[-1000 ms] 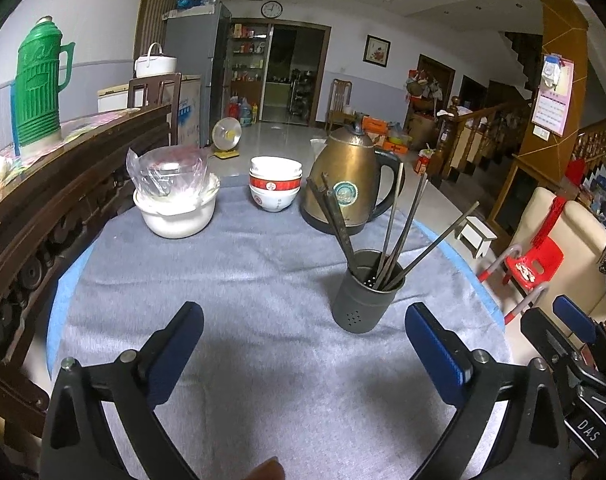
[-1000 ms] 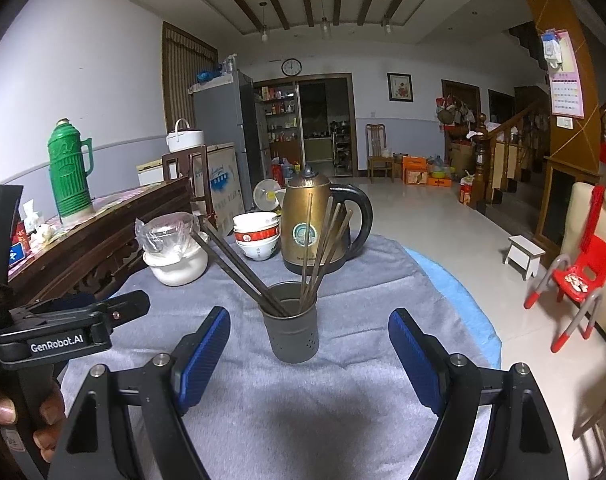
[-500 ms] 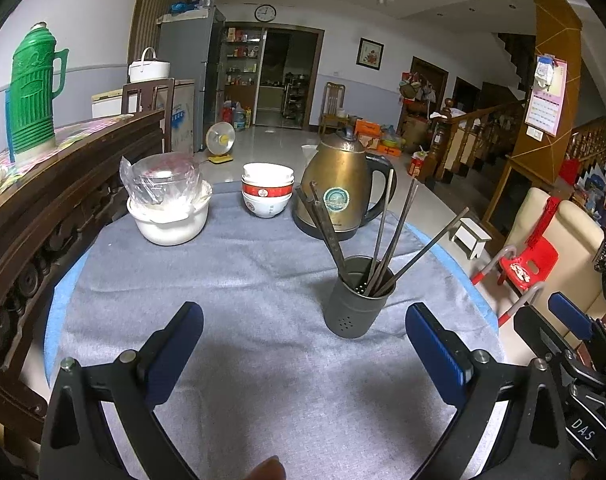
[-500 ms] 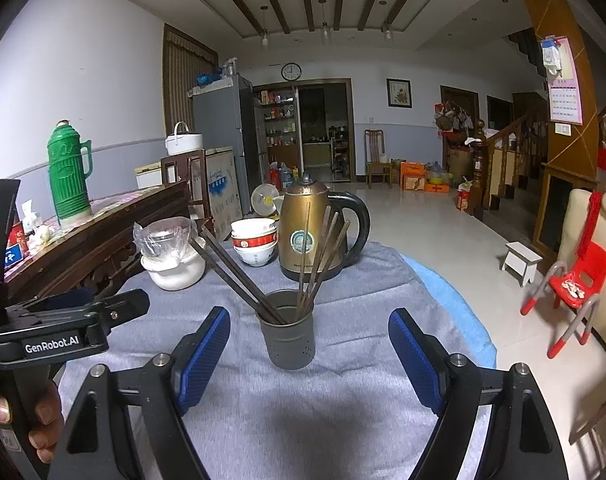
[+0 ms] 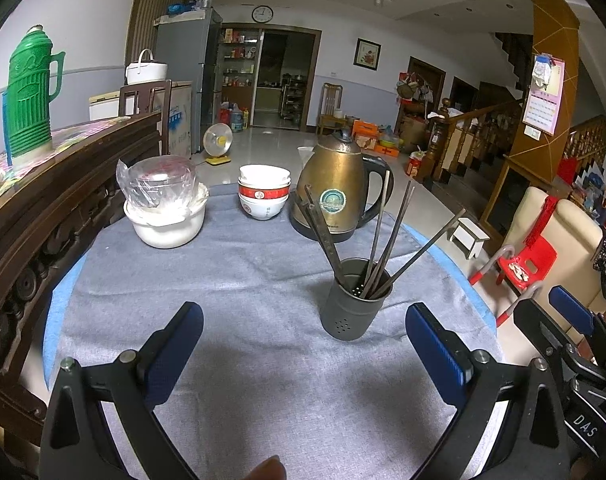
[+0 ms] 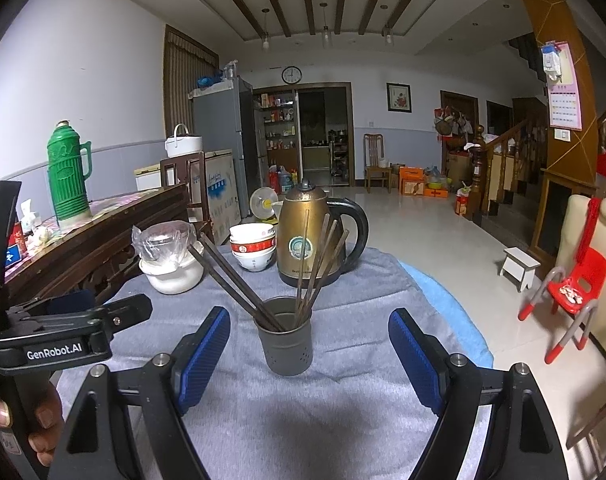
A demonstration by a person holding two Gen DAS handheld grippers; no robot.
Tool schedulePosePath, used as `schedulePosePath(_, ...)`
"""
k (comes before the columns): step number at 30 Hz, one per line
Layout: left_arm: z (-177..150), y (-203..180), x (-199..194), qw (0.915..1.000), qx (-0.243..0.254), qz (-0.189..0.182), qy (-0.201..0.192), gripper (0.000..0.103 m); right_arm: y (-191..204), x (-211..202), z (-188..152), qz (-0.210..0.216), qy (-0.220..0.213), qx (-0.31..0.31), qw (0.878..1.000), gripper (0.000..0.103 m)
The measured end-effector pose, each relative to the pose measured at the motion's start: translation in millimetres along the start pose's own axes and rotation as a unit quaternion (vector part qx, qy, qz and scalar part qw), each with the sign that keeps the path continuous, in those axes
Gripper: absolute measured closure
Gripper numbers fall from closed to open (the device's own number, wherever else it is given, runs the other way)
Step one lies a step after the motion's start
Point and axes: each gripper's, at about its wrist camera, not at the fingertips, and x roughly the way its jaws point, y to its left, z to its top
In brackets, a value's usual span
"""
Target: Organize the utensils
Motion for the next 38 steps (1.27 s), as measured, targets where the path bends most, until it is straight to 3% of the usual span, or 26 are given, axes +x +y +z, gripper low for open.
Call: schedulePosePath(38, 5.8, 2.7, 9.1, 0.9999, -0.004, -0.013, -0.001, 0.002, 0.2, 15.2, 4.4, 0.001, 0.0, -0.014, 1.0, 0.019)
